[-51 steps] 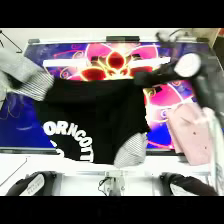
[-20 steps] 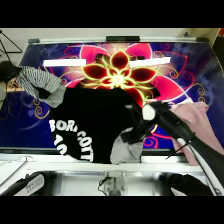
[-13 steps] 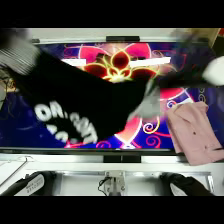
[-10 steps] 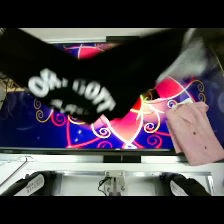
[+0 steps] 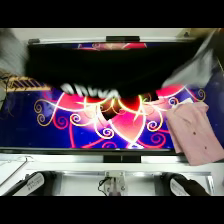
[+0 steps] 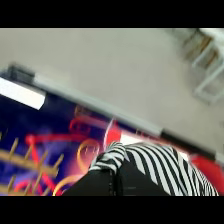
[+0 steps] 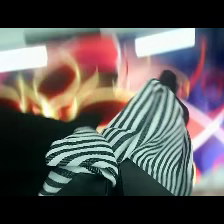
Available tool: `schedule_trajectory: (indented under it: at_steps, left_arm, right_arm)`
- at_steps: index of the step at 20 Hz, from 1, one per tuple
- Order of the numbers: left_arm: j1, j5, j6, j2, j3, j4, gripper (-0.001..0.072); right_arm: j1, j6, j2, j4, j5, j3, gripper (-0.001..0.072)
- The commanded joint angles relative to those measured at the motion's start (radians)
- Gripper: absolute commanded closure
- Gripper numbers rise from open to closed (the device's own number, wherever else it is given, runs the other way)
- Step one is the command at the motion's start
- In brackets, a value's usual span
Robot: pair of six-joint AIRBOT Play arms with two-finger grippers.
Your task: Fold the shirts.
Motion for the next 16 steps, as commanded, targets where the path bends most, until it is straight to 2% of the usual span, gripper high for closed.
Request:
schedule_trajectory:
  at_steps: [1, 4, 6, 8, 9, 10, 11, 12, 16]
  left_arm:
    - [-0.024, -0.28, 0.127, 0.065, -0.343, 0.043, 0.0667]
    - [-0.027, -0.234, 0.128, 0.179, -0.625, 0.066, 0.0667]
    - [-0.027, -0.249, 0.127, 0.22, -0.721, 0.138, 0.0666]
    - [-0.027, -0.257, 0.112, 0.233, -0.745, 0.209, 0.0665]
    - [-0.027, -0.257, 0.114, 0.232, -0.743, 0.212, 0.0658]
    - [-0.028, -0.256, 0.114, 0.232, -0.738, 0.211, 0.0528]
    - [-0.029, -0.256, 0.114, 0.233, -0.723, 0.21, 0.0187]
    - [-0.029, -0.253, 0.114, 0.233, -0.697, 0.203, 0.0028]
    - [-0.036, -0.223, 0.156, 0.233, -0.521, 0.204, 0.0032]
  right_arm:
    - [0.032, -0.045, 0.034, 0.006, 0.23, -0.314, 0.0645]
    - [0.076, -0.066, 0.084, 0.003, 0.249, -0.536, 0.0645]
    - [0.08, -0.101, 0.089, -0.006, 0.297, -0.605, 0.0644]
    - [0.08, -0.106, 0.088, -0.094, 0.31, -0.627, 0.0633]
    - [0.079, -0.104, 0.088, -0.14, 0.298, -0.627, 0.0509]
    - [0.08, -0.105, 0.088, -0.175, 0.285, -0.625, 0.0163]
    - [0.08, -0.115, 0.088, -0.188, 0.283, -0.615, 0.0044]
    - [0.08, -0.126, 0.088, -0.188, 0.283, -0.589, 0.0044]
    - [0.08, -0.116, 0.088, -0.135, 0.241, -0.398, 0.0044]
